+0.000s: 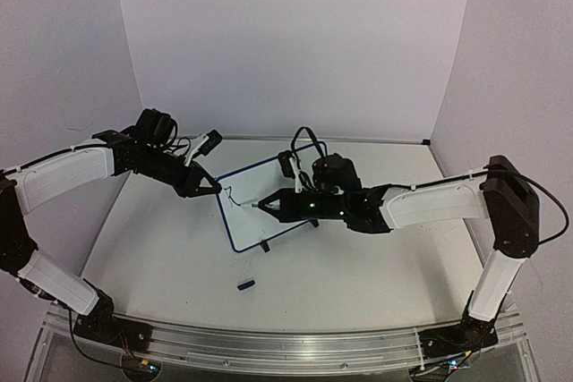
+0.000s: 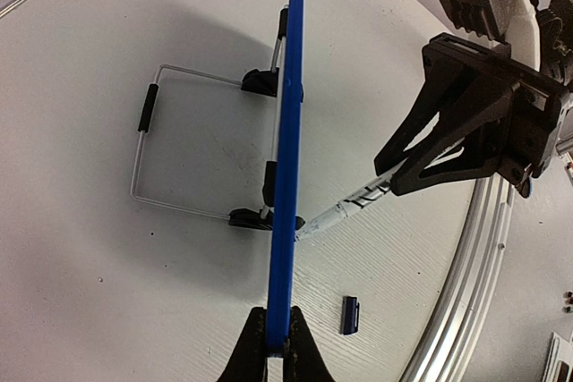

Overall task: Write a sentence on the whiteboard
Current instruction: Write with the whiteboard marker on the whiteboard.

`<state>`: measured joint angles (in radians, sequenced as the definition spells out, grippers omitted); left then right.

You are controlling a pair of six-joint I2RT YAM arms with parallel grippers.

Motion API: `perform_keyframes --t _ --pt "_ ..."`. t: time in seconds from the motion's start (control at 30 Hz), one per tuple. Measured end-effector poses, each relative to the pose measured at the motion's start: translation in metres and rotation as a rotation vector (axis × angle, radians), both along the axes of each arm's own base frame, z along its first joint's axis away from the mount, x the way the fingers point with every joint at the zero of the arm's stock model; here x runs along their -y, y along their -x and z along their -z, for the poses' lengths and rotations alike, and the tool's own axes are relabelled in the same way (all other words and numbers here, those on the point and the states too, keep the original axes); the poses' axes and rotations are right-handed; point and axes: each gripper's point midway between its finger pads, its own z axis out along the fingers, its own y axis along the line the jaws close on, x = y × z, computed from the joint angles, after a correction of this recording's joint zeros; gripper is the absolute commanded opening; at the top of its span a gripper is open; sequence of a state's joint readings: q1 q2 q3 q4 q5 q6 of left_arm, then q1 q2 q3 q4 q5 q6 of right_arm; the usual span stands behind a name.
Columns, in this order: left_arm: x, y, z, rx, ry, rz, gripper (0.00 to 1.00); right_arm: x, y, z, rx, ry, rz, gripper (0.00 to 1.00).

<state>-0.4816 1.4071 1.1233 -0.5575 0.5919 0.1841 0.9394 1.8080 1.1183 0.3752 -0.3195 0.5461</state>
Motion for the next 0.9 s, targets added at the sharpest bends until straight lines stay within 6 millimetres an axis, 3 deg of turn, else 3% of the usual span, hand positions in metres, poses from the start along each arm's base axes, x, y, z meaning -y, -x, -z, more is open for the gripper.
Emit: perform_keyframes --t 0.17,0.5,0.9 --pt "0.001 0.001 0.000 0.000 0.000 0.002 0.00 0.000 0.002 -0.004 0.006 -0.006 -0.015 0.00" --pt "0.001 0.001 0.000 0.000 0.000 0.003 0.00 0.009 0.015 -0.049 0.057 -0.079 -0.049 0.00" --pt "0.001 0.001 0.000 0.000 0.000 0.003 0.00 0.005 0.008 -0.039 0.036 -0.070 -0.061 0.00"
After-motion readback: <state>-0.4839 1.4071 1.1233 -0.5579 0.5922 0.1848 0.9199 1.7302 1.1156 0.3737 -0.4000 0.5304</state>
